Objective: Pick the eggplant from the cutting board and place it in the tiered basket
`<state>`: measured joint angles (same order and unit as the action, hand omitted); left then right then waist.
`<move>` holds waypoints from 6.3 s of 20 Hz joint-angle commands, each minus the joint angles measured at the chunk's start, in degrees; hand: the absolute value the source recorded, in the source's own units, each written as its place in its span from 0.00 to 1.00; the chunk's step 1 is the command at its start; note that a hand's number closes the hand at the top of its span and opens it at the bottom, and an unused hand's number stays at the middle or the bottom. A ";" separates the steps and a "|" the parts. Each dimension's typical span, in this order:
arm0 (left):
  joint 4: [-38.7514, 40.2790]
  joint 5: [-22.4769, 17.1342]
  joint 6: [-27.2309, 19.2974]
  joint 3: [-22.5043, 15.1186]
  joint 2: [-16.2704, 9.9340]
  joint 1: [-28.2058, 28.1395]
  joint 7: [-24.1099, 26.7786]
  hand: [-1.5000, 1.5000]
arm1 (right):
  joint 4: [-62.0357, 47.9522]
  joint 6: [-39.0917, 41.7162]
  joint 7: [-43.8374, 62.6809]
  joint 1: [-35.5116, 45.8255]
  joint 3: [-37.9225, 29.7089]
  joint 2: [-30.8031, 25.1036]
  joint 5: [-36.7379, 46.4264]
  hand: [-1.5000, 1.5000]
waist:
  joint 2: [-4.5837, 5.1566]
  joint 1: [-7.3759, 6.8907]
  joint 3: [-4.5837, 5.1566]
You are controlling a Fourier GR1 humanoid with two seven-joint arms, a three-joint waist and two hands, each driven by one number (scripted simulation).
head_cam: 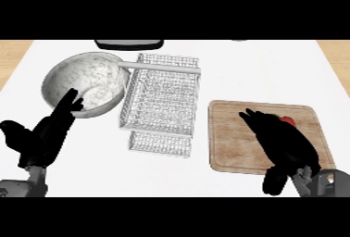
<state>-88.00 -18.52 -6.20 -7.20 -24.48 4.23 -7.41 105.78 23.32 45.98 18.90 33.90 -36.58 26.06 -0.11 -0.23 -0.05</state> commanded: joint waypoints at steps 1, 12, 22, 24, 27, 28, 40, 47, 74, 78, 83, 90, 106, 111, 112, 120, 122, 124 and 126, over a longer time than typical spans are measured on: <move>0.06 2.24 -1.12 -0.67 3.12 -1.04 -0.21 0.50 | -5.78 1.08 1.24 0.92 0.48 5.52 5.15 0.00 | 0.13 -0.09 0.05; 0.11 3.93 3.29 3.34 3.85 -1.46 -0.70 0.50 | -19.59 -9.24 -16.45 -4.51 -3.34 6.74 20.08 0.00 | 0.16 -0.05 0.04; -2.55 6.38 4.94 5.41 6.09 -2.89 -3.00 0.50 | -20.61 -2.01 -20.81 -4.62 -10.04 6.86 24.22 0.00 | 0.08 0.12 0.06; -3.64 5.56 5.54 5.47 5.66 -3.08 -3.44 0.50 | -23.96 -2.44 -24.15 -7.71 -10.17 5.96 21.85 1.00 | 0.09 0.15 0.05; -2.22 8.51 2.92 3.78 8.76 -1.13 -3.09 0.50 | -28.01 -3.68 -24.79 -5.15 -6.66 9.65 26.98 1.00 | 0.16 0.03 0.04; -7.40 5.61 5.47 6.39 5.19 -4.40 -5.87 0.50 | -28.77 -1.22 -24.73 -2.61 -7.18 9.37 26.99 1.00 | 0.10 -0.41 0.04; -1.11 7.51 6.86 7.21 7.37 -1.26 -3.00 0.50 | -33.36 -15.54 -46.85 -8.63 -19.18 -1.59 24.65 1.00 | 0.17 0.67 0.01; -0.09 7.49 7.12 8.99 6.34 0.17 -4.39 0.50 | -32.98 -30.46 -53.72 -7.79 -27.42 1.70 21.00 1.00 | 0.01 1.26 0.02; -6.34 9.83 7.17 7.12 10.61 -3.63 -6.48 0.50 | 12.06 -10.88 -12.93 12.51 -18.69 18.66 2.44 1.00 | -0.04 -0.37 0.10; -1.18 10.13 8.33 8.66 10.28 -1.44 -3.19 0.50 | 1.65 -15.28 -9.56 19.71 -12.48 27.78 9.04 1.00 | 0.17 -0.58 0.12; -2.93 8.90 9.96 11.01 8.93 -2.25 -4.70 0.50 | -4.90 -12.19 -6.93 26.22 -14.14 31.87 10.10 1.00 | 0.09 -0.33 0.08; -2.09 10.87 9.31 10.42 10.63 -1.47 -4.32 0.50 | -10.21 -14.49 -7.78 22.99 -11.80 36.21 14.66 1.00 | 0.11 0.01 0.06; -2.47 12.28 10.76 10.64 11.76 0.01 -5.53 0.50 | -37.16 -34.87 -15.08 37.00 -11.08 36.58 18.42 1.00 | 0.25 -0.75 0.07; -3.30 10.72 13.01 11.96 11.03 -2.62 -3.80 0.50 | -41.41 -43.39 -17.41 39.78 -11.68 36.58 11.41 0.00 | 0.30 -1.26 0.08; -2.72 12.68 9.81 9.85 13.87 0.30 -5.34 0.50 | -43.09 -48.16 -19.99 35.44 -7.41 36.58 11.83 0.00 | 0.37 -1.11 0.07; -7.39 13.95 9.09 8.63 14.03 -0.22 -9.73 0.50 | -49.41 -52.79 -20.46 42.04 -6.45 36.58 3.99 0.00 | 0.41 -1.81 0.05; -1.46 14.12 9.76 10.16 13.74 1.47 -5.98 0.50 | -42.82 -52.18 -16.99 40.83 -5.84 36.58 1.24 0.00 | 0.25 -0.78 0.07; -2.43 13.02 9.97 11.97 12.30 1.95 -7.74 0.50 | -42.11 -51.36 -19.06 40.96 -11.98 36.58 -0.28 0.00 | 0.22 -0.39 0.05; -1.87 14.23 9.65 9.18 14.80 1.63 -6.38 0.50 | -42.89 -54.85 -20.08 40.98 -13.41 36.58 -4.15 0.00 | 0.41 -0.85 0.05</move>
<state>-90.67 -5.43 4.29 3.81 -11.55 5.04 -13.58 64.04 -28.43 27.40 60.04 24.03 0.00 27.01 -0.57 -1.13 0.14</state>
